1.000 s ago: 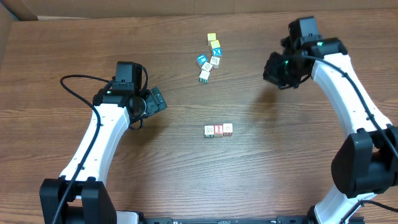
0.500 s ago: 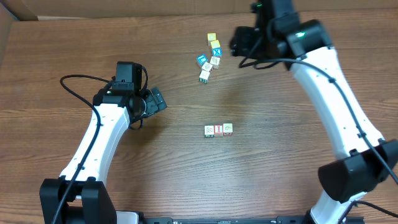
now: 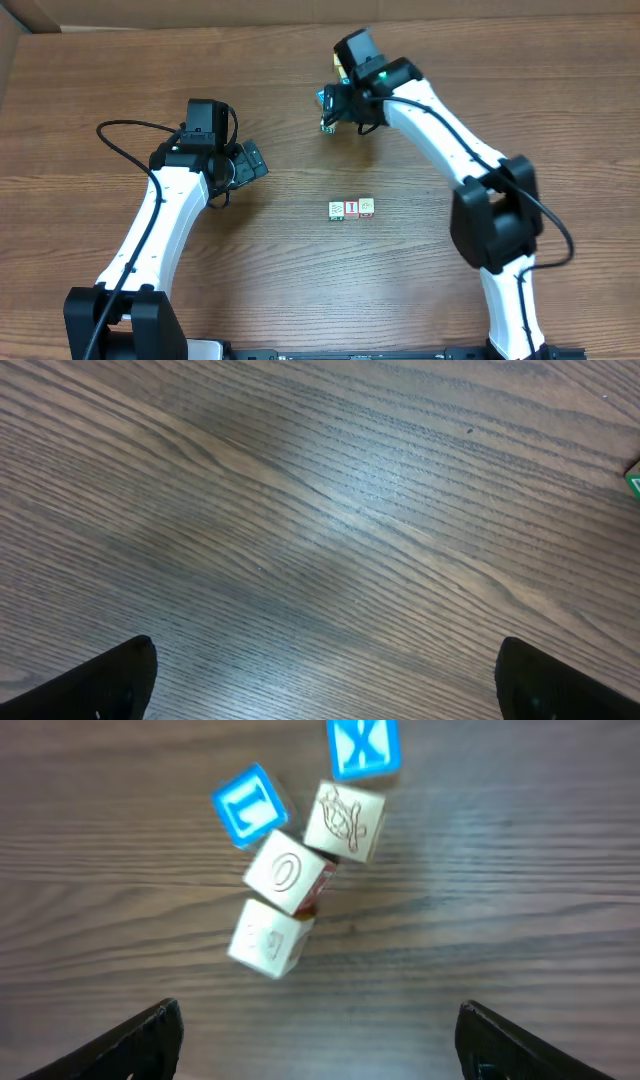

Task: Flip 4 blocks
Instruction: 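Move the right gripper over the block cluster, then lower the right gripper and grasp a block from the cluster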

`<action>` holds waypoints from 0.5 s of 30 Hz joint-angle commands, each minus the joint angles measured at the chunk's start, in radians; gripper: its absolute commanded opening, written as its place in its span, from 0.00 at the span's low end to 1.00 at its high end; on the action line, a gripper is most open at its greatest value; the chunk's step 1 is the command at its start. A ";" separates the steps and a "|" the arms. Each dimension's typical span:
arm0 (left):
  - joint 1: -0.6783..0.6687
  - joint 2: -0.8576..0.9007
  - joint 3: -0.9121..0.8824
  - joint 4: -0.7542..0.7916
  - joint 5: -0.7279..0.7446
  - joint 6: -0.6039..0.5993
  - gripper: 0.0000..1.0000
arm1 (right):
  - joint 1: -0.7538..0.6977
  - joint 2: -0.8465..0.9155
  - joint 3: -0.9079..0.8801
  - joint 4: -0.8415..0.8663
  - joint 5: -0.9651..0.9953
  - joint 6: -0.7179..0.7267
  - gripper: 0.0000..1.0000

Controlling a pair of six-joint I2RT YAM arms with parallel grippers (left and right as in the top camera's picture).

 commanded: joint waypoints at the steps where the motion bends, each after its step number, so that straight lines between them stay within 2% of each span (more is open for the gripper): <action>1: 0.002 -0.002 0.008 0.000 -0.013 -0.005 1.00 | 0.026 0.042 0.009 0.025 -0.007 0.021 0.88; 9: 0.002 -0.002 0.008 0.000 -0.013 -0.005 1.00 | 0.071 0.124 0.008 0.079 -0.006 0.021 0.88; 14: 0.002 -0.002 0.008 0.000 -0.013 -0.005 1.00 | 0.081 0.129 0.003 0.080 0.029 0.022 0.52; 15: 0.002 -0.002 0.008 0.000 -0.013 -0.005 1.00 | 0.081 0.129 0.004 0.083 0.031 0.022 0.42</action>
